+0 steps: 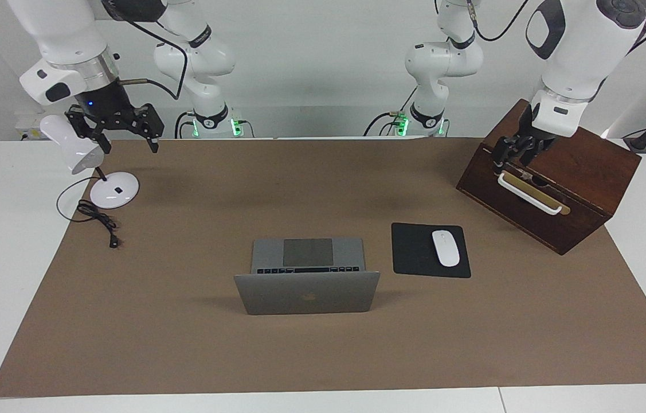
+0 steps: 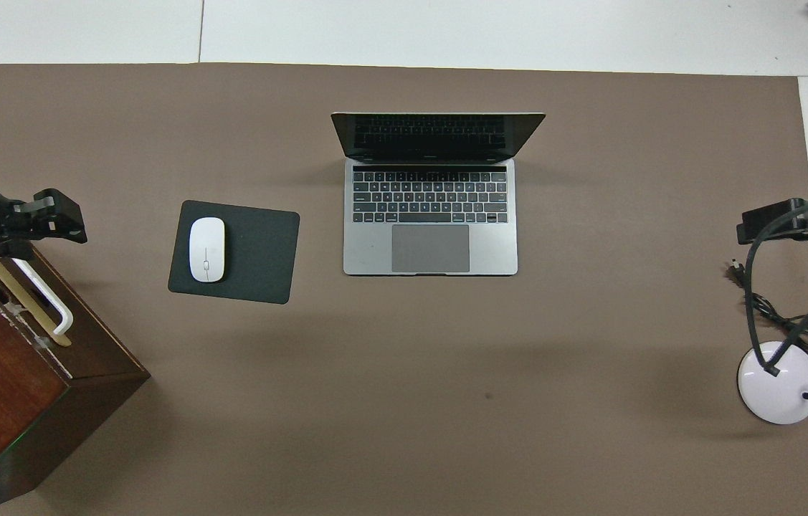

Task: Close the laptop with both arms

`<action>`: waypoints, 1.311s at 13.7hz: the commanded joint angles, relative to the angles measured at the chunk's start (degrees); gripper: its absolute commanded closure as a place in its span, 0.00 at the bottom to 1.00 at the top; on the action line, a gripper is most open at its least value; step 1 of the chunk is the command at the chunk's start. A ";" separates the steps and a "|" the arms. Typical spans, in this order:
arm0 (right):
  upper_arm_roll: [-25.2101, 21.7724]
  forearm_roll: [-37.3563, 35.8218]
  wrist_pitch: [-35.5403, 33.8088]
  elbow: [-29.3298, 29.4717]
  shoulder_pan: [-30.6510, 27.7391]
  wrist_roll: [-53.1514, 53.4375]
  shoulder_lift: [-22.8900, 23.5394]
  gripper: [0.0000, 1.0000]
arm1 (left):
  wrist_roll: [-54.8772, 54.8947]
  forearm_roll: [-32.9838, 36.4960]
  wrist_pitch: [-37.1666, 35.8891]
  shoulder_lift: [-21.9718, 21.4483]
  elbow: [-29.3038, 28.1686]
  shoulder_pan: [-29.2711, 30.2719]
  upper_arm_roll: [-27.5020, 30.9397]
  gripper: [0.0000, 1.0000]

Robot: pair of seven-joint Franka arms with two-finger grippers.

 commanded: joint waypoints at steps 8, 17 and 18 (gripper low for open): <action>0.43 0.79 0.34 -0.87 -0.75 -1.67 -0.38 0.00 | -31.14 -13.87 14.37 -5.41 -14.00 -2.64 -0.39 1.00; 0.52 0.97 2.97 -1.14 -0.31 -7.48 -0.38 1.00 | -48.57 -28.29 26.69 -7.44 -25.88 -4.50 -0.39 1.00; 0.52 1.05 3.23 -1.05 -0.31 -7.48 -0.30 1.00 | -48.84 -29.34 27.66 -7.09 -26.32 -4.67 -0.39 1.00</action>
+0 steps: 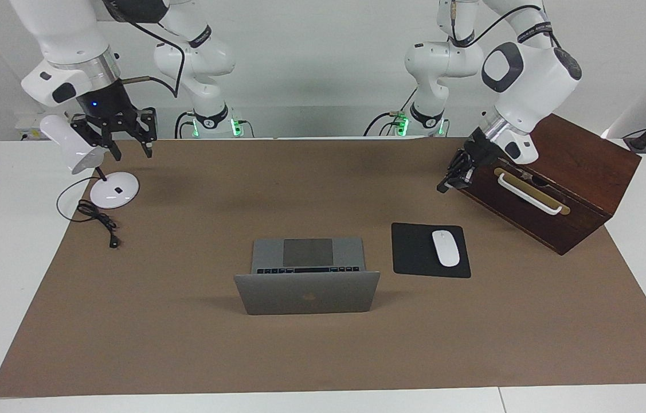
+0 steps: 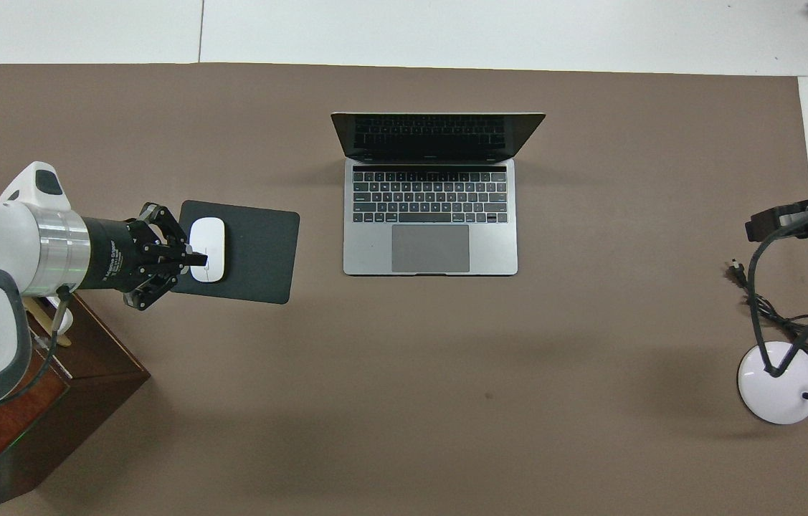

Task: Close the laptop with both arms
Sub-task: 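Move the left gripper over the mouse pad toward the laptop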

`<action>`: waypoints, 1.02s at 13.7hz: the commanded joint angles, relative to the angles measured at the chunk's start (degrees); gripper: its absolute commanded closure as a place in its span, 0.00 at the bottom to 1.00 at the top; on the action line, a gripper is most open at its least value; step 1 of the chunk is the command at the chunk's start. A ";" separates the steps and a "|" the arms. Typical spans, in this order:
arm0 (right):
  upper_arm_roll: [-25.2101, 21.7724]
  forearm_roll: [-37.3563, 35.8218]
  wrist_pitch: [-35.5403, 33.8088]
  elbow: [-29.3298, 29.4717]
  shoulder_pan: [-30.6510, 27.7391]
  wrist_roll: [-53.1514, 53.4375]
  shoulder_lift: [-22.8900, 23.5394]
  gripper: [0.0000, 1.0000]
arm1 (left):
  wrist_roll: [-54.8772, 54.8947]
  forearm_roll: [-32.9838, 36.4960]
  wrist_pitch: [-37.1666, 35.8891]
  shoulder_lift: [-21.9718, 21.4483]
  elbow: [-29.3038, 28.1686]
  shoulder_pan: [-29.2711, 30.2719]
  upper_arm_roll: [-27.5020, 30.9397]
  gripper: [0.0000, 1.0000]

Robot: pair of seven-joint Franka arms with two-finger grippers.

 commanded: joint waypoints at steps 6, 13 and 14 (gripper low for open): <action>0.26 1.23 4.56 -0.91 -0.33 0.24 -0.12 1.00 | -7.99 -17.50 10.56 -1.44 -6.49 -5.25 0.62 1.00; 0.61 1.58 12.82 -1.79 3.35 10.34 0.32 1.00 | -24.60 -32.46 24.78 1.89 -12.29 -11.04 0.53 1.00; 0.61 1.58 13.88 -1.88 3.54 11.40 0.93 1.00 | -24.60 -36.85 27.24 2.60 -12.82 -11.92 0.53 1.00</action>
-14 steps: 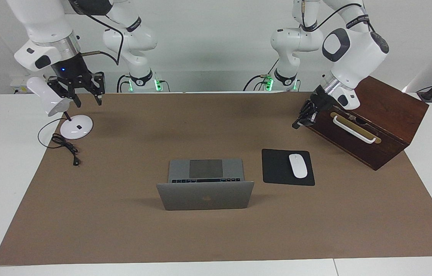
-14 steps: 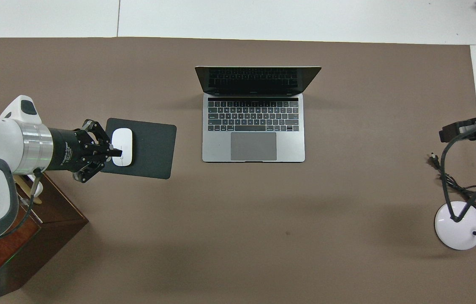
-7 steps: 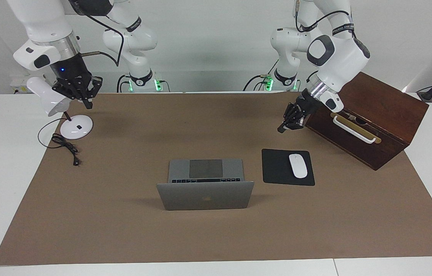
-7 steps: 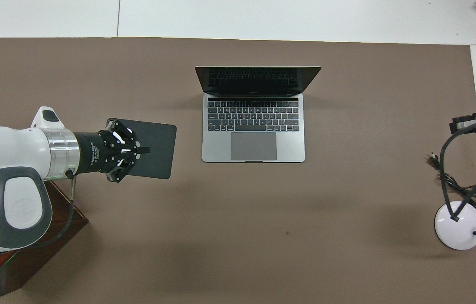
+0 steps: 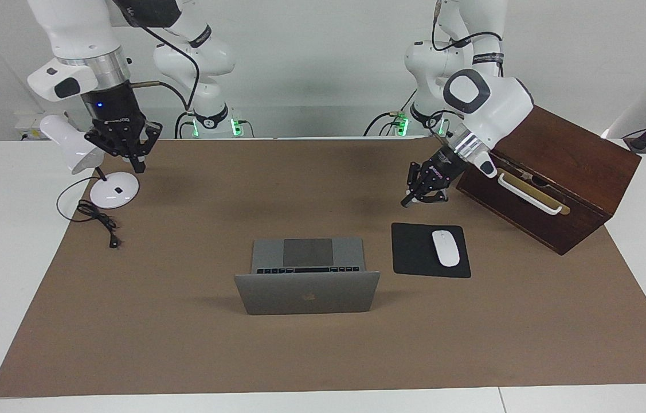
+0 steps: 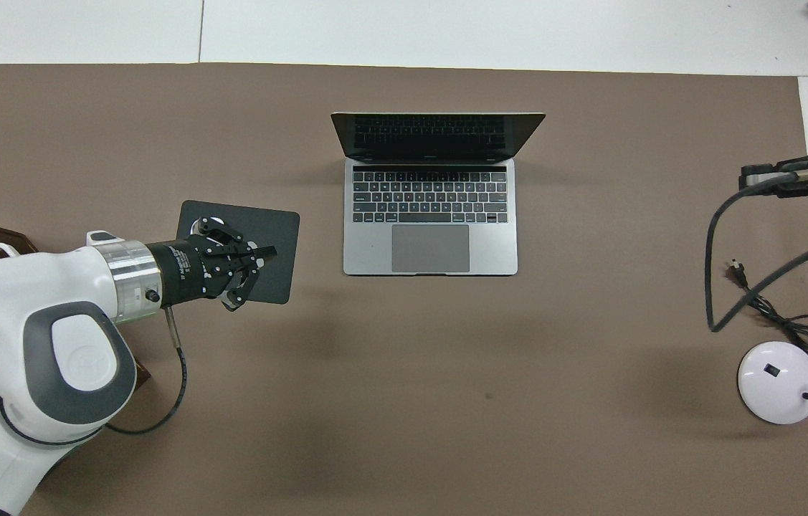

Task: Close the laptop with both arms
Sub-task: 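Move the left gripper over the mouse pad toward the laptop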

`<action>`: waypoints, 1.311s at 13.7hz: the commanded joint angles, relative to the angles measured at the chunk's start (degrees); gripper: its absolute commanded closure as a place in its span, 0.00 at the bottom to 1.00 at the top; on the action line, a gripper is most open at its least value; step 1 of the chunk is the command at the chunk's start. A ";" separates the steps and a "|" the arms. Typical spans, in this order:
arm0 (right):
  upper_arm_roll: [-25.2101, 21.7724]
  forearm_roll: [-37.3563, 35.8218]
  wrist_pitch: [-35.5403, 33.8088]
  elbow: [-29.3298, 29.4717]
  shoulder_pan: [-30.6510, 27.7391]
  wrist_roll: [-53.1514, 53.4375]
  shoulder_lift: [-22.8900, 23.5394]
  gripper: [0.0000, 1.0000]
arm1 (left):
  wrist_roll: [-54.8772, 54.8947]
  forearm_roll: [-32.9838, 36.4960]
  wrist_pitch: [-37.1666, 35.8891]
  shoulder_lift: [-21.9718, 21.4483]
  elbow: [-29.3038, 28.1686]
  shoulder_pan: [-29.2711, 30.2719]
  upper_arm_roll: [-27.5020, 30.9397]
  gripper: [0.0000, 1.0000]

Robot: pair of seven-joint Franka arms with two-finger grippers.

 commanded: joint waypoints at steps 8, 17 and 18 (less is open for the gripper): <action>0.36 1.50 11.91 -0.91 3.92 12.51 3.66 1.00 | 0.84 -21.75 22.21 11.27 1.33 -13.94 0.62 1.00; 0.45 0.27 21.14 0.06 7.62 12.60 9.02 1.00 | 1.11 -32.40 22.84 21.91 9.59 -15.19 0.62 1.00; 0.45 0.18 21.93 0.76 8.40 12.69 10.07 1.00 | 1.11 -32.49 22.84 22.53 10.04 -15.45 0.62 1.00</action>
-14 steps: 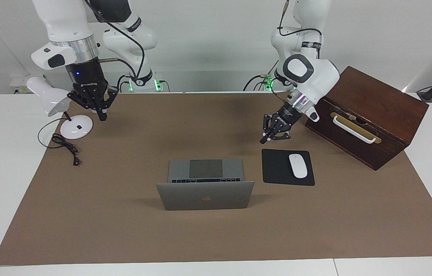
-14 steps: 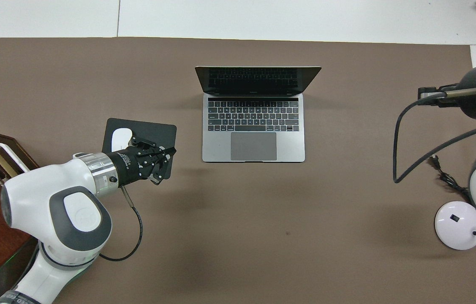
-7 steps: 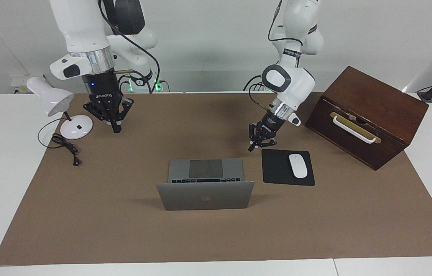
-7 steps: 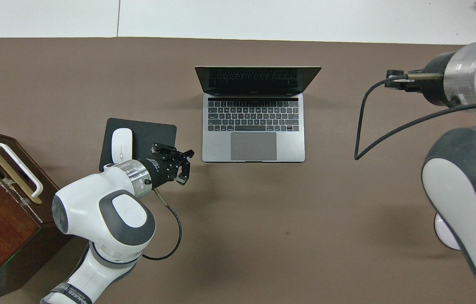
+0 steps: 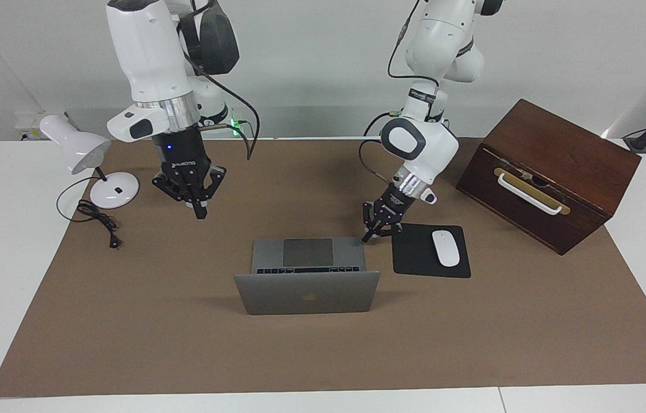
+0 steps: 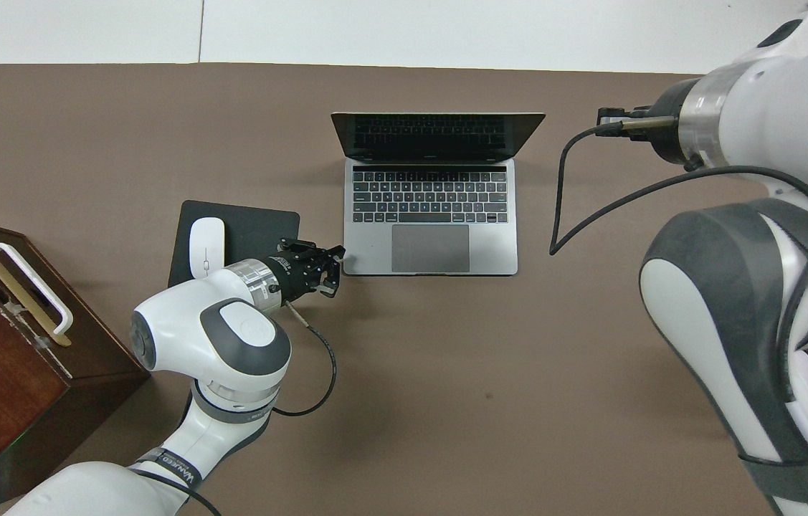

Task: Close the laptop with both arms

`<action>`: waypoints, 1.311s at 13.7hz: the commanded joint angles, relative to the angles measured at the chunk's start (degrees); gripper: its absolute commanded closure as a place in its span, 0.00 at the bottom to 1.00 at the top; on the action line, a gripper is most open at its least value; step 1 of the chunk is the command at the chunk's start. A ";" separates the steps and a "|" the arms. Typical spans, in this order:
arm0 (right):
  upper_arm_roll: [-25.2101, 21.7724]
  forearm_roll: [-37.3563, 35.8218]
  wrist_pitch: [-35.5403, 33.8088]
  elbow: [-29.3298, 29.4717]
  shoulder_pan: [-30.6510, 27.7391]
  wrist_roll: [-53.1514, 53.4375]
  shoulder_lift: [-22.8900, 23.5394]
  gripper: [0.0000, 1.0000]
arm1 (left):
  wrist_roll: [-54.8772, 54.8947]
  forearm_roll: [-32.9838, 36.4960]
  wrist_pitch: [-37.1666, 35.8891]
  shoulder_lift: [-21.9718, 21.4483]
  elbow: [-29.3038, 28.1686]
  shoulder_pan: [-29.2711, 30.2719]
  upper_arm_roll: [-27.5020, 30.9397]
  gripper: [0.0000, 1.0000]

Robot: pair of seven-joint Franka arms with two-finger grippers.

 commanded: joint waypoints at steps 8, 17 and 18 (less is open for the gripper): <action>0.02 -1.67 2.51 11.41 3.12 2.12 11.94 1.00 | 1.47 -2.38 4.05 3.67 4.00 -4.51 0.30 1.00; -0.07 -3.34 11.56 17.92 6.10 3.80 20.46 1.00 | 1.65 -3.26 6.43 7.27 4.62 -6.01 0.39 1.00; -0.15 -3.34 11.65 19.58 6.89 3.80 21.78 1.00 | 1.65 -3.26 6.43 7.36 4.70 -6.02 0.39 1.00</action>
